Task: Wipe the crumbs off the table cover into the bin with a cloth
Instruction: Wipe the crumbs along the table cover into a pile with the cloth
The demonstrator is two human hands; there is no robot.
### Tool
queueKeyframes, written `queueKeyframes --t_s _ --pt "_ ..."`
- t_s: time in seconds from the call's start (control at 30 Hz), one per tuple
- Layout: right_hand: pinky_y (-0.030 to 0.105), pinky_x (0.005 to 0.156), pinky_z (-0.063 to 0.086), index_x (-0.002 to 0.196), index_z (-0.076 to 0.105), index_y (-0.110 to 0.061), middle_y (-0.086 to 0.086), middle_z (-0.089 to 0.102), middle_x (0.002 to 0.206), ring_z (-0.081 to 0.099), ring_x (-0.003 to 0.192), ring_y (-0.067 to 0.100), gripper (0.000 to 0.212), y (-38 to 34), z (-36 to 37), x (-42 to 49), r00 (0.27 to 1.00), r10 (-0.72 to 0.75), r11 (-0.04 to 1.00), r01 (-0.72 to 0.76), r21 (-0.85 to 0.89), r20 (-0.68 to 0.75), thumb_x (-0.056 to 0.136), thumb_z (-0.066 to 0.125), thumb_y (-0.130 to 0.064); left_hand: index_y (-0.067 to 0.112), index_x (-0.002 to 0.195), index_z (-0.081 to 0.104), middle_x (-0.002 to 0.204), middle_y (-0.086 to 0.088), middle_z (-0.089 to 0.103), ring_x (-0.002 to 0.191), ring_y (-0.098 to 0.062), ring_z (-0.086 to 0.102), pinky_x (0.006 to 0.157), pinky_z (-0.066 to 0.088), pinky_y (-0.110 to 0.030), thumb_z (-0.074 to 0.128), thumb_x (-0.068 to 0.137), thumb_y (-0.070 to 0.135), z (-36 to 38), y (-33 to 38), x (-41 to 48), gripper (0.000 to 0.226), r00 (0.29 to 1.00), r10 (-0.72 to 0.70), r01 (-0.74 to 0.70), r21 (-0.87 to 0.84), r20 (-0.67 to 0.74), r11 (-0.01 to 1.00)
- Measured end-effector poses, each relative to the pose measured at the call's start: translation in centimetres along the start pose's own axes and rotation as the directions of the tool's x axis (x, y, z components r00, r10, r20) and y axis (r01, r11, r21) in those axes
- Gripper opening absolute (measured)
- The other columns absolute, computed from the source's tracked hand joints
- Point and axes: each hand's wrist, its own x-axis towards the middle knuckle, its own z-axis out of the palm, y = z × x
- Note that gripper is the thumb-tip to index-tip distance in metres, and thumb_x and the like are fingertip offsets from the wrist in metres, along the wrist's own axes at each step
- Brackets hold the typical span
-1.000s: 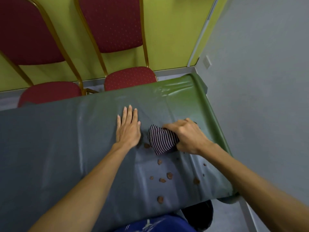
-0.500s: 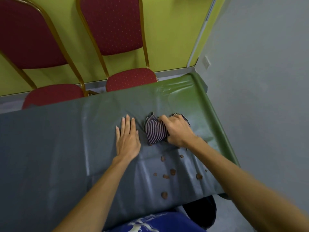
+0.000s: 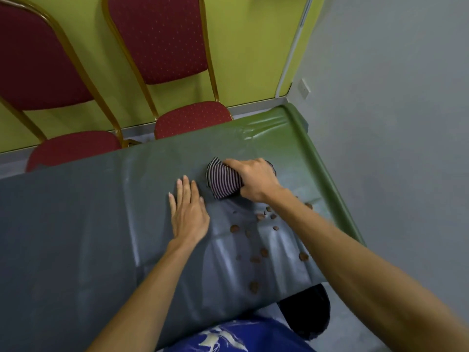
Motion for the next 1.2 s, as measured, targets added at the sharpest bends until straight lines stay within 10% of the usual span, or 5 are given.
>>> queueKeyframes --t_s 0.37,0.6,0.93,1.07,1.2 --pt "0.04 0.099 0.043 0.133 0.059 -0.029 -0.006 0.068 0.127 0.062 0.117 0.019 0.083 1.4 1.8 -9.2 0.969 -0.19 0.982 0.186 0.039 0.16 0.054 0.065 -0.003 0.013 0.157 0.008 0.165 -0.001 -0.005 0.152 -0.017 -0.011 0.122 -0.004 -0.05 0.027 0.104 0.028 0.4 -1.1 -0.4 0.058 0.999 0.033 -0.034 0.066 0.012 0.997" --pt "0.039 0.079 0.045 0.125 0.061 -0.027 -0.002 0.072 0.11 0.066 0.103 0.029 0.072 -0.7 0.5 -3.4 0.99 -0.032 0.998 0.039 0.046 -0.139 0.055 0.06 -0.011 0.013 0.157 0.008 0.165 -0.003 -0.004 0.152 -0.018 -0.009 0.121 -0.005 -0.053 0.036 0.099 0.022 0.1 -0.6 -0.2 0.065 0.999 -0.002 -0.001 0.085 0.032 0.996" --pt "0.041 0.095 0.044 0.128 0.059 -0.028 -0.003 0.07 0.117 0.063 0.11 0.023 0.076 0.2 2.3 -8.4 0.969 -0.216 0.975 0.22 -0.015 0.119 0.057 0.065 -0.004 0.013 0.157 0.012 0.165 -0.001 0.0 0.152 -0.018 -0.006 0.121 0.0 -0.054 0.031 0.103 0.025 0.6 -0.6 -0.7 0.059 1.0 0.007 -0.006 0.05 -0.027 0.999" --pt "0.038 0.081 0.054 0.125 0.058 -0.028 0.003 0.073 0.106 0.067 0.098 0.03 0.061 1.4 0.6 -8.6 0.999 0.029 0.972 -0.037 0.23 0.038 0.066 0.062 -0.013 0.013 0.157 0.011 0.165 -0.001 -0.001 0.152 -0.017 -0.007 0.121 -0.003 -0.052 0.033 0.102 0.022 0.0 -0.3 -0.3 0.059 1.0 -0.018 0.017 0.01 0.015 1.0" --pt "0.035 0.075 0.055 0.106 0.064 -0.018 0.001 0.073 0.094 0.068 0.088 0.021 0.034 0.7 -1.6 -7.2 0.904 0.428 0.668 -0.299 0.682 -0.022 0.075 0.077 -0.018 0.009 0.155 0.022 0.165 -0.003 0.011 0.152 -0.016 0.003 0.121 -0.005 -0.05 0.037 0.099 0.015 -1.7 -0.4 0.3 0.058 0.999 -0.021 0.022 -0.035 0.024 0.999"
